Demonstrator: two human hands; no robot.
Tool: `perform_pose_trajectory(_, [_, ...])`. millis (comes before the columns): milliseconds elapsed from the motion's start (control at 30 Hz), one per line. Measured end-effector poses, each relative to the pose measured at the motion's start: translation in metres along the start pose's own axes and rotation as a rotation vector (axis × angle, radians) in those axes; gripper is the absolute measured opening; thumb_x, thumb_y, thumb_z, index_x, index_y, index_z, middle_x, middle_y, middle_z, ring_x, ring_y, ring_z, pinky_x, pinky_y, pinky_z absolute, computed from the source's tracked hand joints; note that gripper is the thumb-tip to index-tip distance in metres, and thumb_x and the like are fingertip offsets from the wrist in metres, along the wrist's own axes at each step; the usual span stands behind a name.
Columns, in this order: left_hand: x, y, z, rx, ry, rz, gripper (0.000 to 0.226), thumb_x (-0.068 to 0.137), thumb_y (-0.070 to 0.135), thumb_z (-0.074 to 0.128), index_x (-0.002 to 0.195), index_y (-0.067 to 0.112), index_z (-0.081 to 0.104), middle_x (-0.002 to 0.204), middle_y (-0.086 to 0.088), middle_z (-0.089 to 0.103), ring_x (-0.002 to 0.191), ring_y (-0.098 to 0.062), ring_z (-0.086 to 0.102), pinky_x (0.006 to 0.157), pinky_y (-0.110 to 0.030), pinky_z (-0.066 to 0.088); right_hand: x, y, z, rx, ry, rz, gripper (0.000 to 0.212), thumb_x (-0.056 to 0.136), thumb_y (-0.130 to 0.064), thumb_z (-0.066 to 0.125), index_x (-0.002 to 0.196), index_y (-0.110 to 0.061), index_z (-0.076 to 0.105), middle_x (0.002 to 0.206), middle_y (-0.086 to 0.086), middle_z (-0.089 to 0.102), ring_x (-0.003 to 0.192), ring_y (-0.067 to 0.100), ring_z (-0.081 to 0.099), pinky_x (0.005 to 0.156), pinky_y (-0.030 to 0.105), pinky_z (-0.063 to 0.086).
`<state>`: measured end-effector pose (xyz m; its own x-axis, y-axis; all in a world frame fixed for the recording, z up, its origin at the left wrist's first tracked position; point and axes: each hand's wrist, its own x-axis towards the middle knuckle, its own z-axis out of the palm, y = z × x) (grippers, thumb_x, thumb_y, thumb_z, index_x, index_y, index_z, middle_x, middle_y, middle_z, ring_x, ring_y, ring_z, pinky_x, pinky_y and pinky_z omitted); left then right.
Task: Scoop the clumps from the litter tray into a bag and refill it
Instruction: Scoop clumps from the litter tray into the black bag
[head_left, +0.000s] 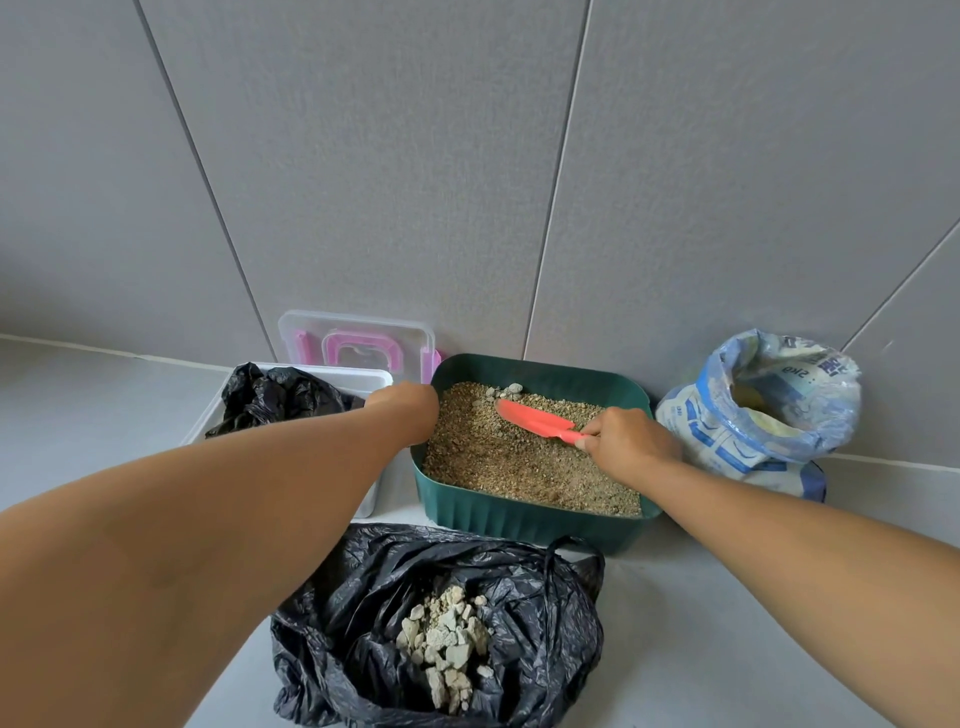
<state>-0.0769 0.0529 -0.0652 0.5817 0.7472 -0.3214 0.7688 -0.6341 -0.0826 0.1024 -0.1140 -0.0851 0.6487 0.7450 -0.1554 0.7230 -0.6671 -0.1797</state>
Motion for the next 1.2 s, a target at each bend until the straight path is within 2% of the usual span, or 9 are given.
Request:
perform_pose_trajectory(133, [0.000,0.002,-0.005,0.045,-0.023,0.019,0.033,0.090,0.001,0.053,0.123,0.003,0.056,0.120,-0.013,0.061,0.109,-0.029,0.060,0.088,-0.034,0.049,0.003,0.002,0.003,0.044,-0.007,-0.015,0.021,0.095,-0.041,0.058,0.107,-0.034,0.073,0.076,-0.006,0.067,0.057,0.013,0.055,0.048,0.024,0.038])
perform_pose_trajectory(600, [-0.002,0.006,-0.015,0.170,-0.106,0.075,0.036,0.090,-0.002,0.054,0.126,-0.001,0.053,0.126,-0.013,0.057,0.115,-0.029,0.057,0.094,-0.034,0.046,0.012,0.014,0.006,0.128,-0.067,-0.028,0.021,0.094,-0.041,0.059,0.108,-0.035,0.074,0.072,-0.006,0.066,0.055,0.013,0.051,0.050,0.025,0.037])
perform_pose_trajectory(767, [0.002,0.007,-0.015,0.216,-0.137,0.086,0.035,0.089,0.000,0.057,0.123,-0.002,0.056,0.123,-0.013,0.058,0.113,-0.028,0.058,0.094,-0.034,0.048,0.015,0.012,0.005,0.071,-0.056,-0.033,0.020,0.094,-0.040,0.059,0.101,-0.033,0.076,0.077,-0.002,0.070,0.060,0.016,0.056,0.052,0.027,0.040])
perform_pose_trajectory(900, [0.003,0.008,-0.014,0.226,-0.137,0.082,0.036,0.088,0.001,0.059,0.124,-0.001,0.055,0.123,-0.011,0.058,0.112,-0.028,0.058,0.094,-0.033,0.047,0.014,0.011,0.008,0.088,-0.077,-0.023,0.021,0.095,-0.041,0.058,0.094,-0.031,0.077,0.069,-0.004,0.064,0.059,0.016,0.055,0.052,0.025,0.039])
perform_pose_trajectory(1033, [0.003,0.007,-0.014,0.228,-0.135,0.073,0.037,0.088,0.000,0.059,0.125,-0.001,0.055,0.123,-0.012,0.058,0.113,-0.028,0.058,0.094,-0.034,0.047,0.014,0.010,0.002,0.110,-0.093,-0.011,0.025,0.094,-0.043,0.058,0.088,-0.027,0.077,0.070,-0.003,0.066,0.055,0.014,0.051,0.052,0.026,0.039])
perform_pose_trajectory(1200, [0.005,0.008,-0.013,0.237,-0.133,0.094,0.035,0.088,0.000,0.059,0.123,-0.002,0.057,0.121,-0.012,0.060,0.111,-0.028,0.059,0.094,-0.033,0.048,0.013,0.003,0.004,0.022,-0.064,0.009,0.029,0.095,-0.044,0.056,0.074,-0.029,0.069,0.065,-0.004,0.060,0.057,0.015,0.054,0.049,0.024,0.036])
